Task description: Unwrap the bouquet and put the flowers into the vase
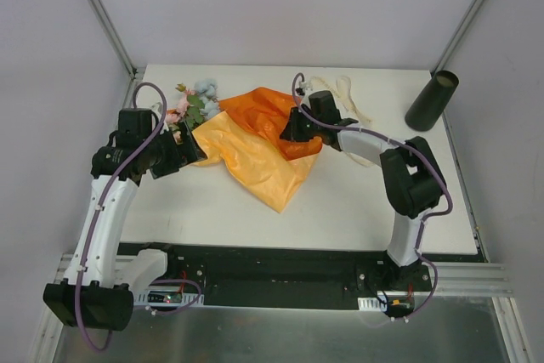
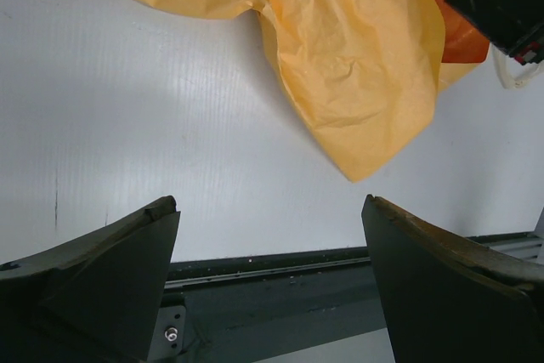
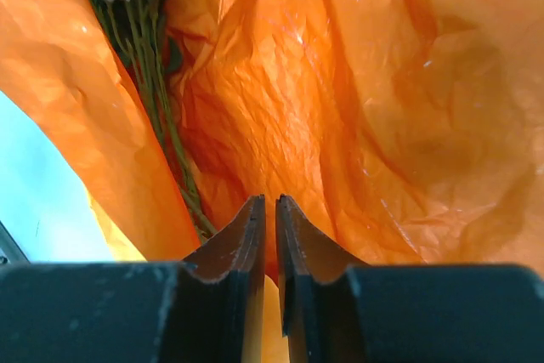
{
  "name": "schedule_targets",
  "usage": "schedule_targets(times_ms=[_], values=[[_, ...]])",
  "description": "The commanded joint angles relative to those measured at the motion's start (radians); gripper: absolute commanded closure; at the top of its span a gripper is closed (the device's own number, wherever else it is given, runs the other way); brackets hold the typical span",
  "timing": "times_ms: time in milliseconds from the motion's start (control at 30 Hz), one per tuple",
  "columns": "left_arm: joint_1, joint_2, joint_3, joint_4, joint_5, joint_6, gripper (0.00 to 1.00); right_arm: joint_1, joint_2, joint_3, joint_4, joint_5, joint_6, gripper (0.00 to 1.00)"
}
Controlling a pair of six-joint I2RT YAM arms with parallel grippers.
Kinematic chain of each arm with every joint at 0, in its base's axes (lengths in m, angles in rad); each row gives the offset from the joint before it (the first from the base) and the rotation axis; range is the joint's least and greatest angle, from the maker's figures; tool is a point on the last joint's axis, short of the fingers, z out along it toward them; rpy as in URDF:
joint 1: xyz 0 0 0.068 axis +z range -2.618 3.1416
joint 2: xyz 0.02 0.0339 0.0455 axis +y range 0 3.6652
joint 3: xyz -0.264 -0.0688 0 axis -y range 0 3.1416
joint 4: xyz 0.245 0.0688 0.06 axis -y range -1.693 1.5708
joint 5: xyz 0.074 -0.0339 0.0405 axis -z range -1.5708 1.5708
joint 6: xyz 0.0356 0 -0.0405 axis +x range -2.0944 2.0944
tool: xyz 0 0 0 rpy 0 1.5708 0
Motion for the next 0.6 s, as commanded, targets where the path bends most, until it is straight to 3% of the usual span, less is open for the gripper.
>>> schedule_targets(times_ms=[0,267,567], values=[[0.008,-0.056,0.054,-0.058,-0.009,-0.036,0.07,0.009,0.030,0.048,0.023,-0.125,-0.004,0.83],[0.009,-0.070,0.119,-0.093,-0.045,-0.036,0.06,0.093,-0.013,-0.009,0.028,-0.179,0.011,0.84],[0.008,-0.019,0.244,-0.139,-0.068,-0.033,0.07,0.254,-0.197,-0.165,0.138,-0.155,0.108,0.83]])
